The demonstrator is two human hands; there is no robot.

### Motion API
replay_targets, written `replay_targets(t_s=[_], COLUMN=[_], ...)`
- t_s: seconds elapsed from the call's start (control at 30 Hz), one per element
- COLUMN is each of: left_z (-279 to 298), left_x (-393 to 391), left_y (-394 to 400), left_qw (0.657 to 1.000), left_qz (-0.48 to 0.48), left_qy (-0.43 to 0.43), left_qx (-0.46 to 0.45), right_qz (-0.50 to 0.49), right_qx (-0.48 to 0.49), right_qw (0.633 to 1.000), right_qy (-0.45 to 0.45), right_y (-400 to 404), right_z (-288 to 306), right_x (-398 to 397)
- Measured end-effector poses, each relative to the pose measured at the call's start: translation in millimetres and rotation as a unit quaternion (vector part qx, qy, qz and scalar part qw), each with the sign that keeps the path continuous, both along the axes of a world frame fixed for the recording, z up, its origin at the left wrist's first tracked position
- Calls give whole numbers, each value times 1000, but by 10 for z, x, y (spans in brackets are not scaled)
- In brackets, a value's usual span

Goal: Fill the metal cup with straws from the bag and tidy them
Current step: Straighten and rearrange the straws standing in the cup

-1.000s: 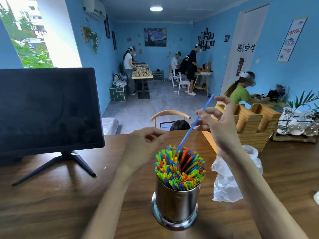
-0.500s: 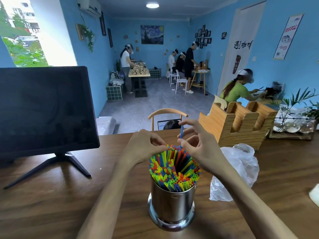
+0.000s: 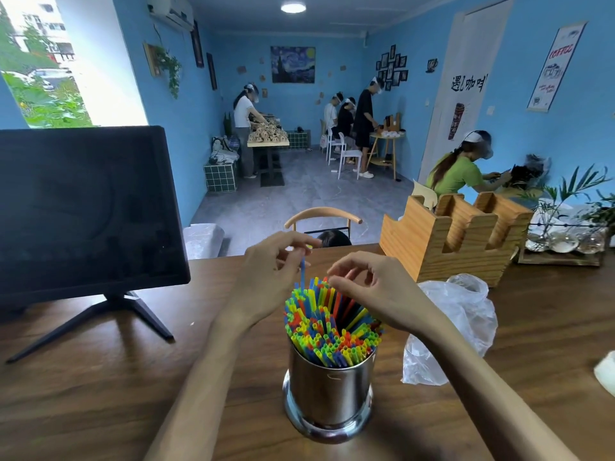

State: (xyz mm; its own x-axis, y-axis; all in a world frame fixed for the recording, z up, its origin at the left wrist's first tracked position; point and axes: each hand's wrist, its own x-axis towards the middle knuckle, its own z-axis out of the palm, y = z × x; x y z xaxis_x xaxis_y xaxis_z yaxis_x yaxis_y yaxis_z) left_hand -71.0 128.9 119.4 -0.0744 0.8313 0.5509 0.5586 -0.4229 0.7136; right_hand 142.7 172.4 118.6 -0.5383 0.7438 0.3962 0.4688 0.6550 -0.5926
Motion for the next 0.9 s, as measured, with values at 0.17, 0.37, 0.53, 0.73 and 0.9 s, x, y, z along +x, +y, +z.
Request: replay_targets(t_s=[0.17,0.37,0.53,0.73,0.9], left_z=[261,439,496,374,178], left_x=[177,262,195,100,35], left_y=[-57,-110,-158,-144,-98], left_qw=[988,968,954,925,935], left_qz=[-26,-6,31,55,39], left_qy=[-131,-191,-211,-343,-345], left_qx=[83,162,212,158,71], right_qz=[61,140,131,80,100], right_qx=[-23,-35,-53,-125,-255], right_qw=[998,986,975,921,806], right_qy=[20,83,169,360,525], right_y=[-16,-87,-24,53,82], right_z=[117,174,265,476,557], right_x=[-182,-273,-142,235,339])
